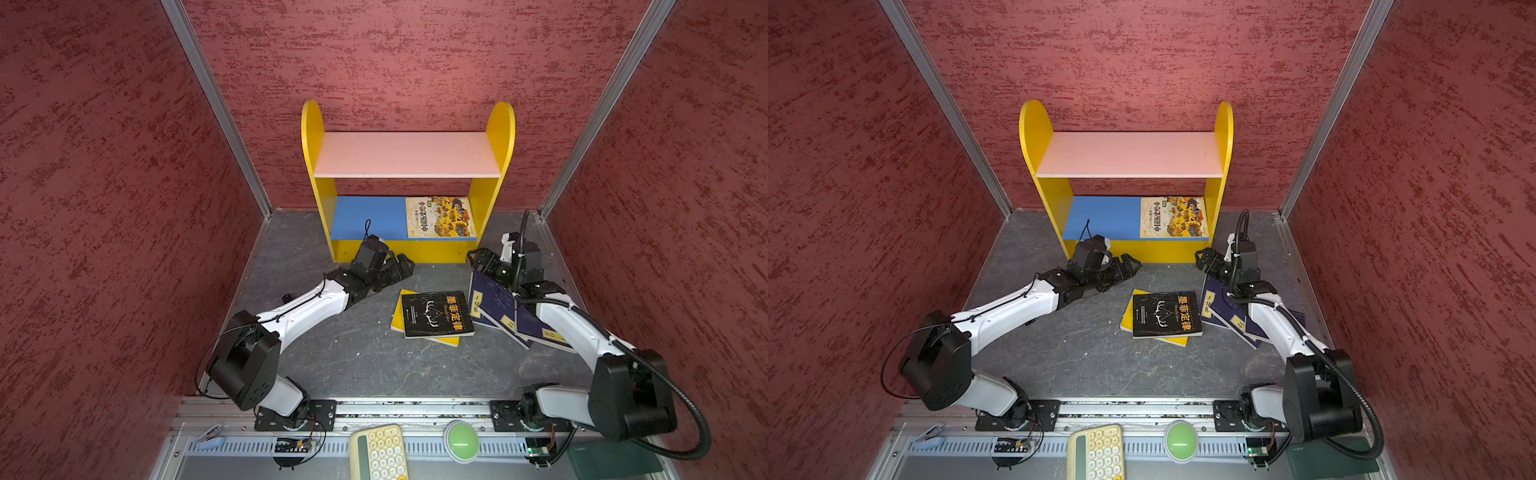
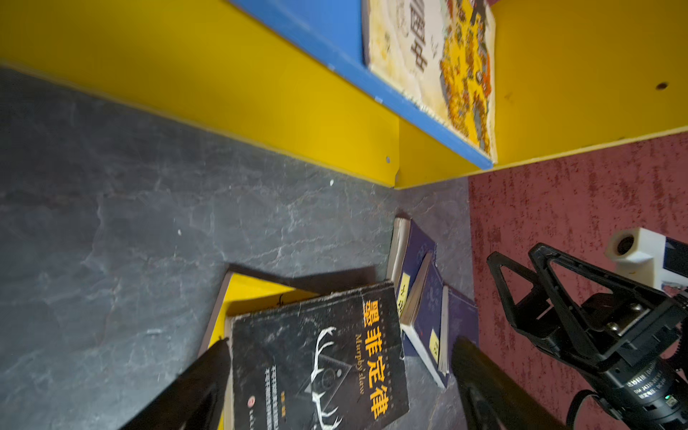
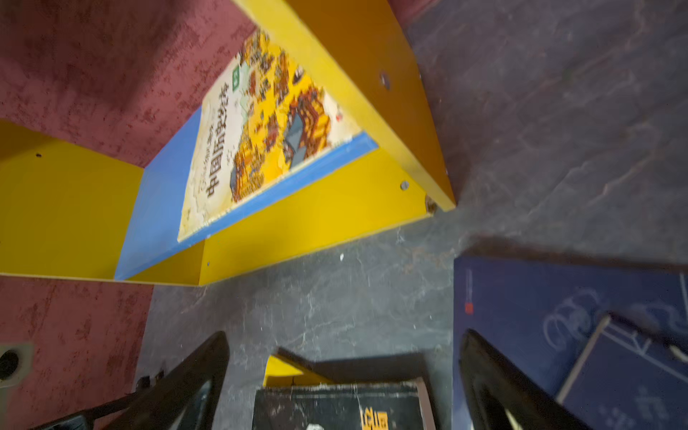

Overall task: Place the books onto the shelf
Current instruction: 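Move both grippers down to the black book on the floor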

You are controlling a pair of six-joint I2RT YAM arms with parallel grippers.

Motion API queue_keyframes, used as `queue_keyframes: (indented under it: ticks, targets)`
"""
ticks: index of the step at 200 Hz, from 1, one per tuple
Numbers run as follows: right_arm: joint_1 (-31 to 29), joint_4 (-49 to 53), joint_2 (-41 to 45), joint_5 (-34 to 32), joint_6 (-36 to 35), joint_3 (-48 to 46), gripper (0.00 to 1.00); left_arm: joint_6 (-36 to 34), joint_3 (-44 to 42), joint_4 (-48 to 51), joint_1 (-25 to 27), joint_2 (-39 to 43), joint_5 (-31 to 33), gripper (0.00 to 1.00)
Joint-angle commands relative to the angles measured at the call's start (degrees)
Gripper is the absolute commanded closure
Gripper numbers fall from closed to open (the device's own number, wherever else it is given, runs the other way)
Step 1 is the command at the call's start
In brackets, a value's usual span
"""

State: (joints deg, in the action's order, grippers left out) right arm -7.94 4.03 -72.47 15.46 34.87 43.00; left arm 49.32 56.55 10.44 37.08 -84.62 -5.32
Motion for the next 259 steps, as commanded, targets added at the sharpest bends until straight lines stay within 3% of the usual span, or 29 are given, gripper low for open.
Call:
queue_keyframes:
  ticks: [1,54,89,138,207,238,259]
  targets:
    - [-0.96,3.21,2.72,3.04,-0.40,-3.36,0.03,3.16,-3.18,1.50,2.59,2.29,4.13,0.07]
    - [-1.86,4.09,5.85,10.29,-0.59,-11.35,0.05,8.09,-7.43,0.01,8.06,0.51,2.70,0.08]
    - [-2.80,3.70,5.41,13.00,-0.16,-14.10,0.08,9.47,-7.09,0.35,7.77,-2.93,0.07,0.09]
    - [-3.12,5.57,3.16,10.94,-0.83,-16.42,0.11,10.58,-6.64,-1.59,8.02,-8.98,-3.67,0.13]
    - [-3.97,-2.59,-3.23,19.30,0.91,-20.48,0.13,9.83,-5.61,-2.34,8.01,-12.21,-6.69,0.17]
    - [-4.02,-6.65,-6.19,25.39,2.20,-21.84,0.19,9.62,-5.49,-3.39,7.75,-13.41,-7.84,0.19]
    - [-4.04,-6.53,-3.47,26.55,3.27,-22.00,0.24,9.60,-5.40,-4.03,7.55,-13.99,-8.66,0.23]
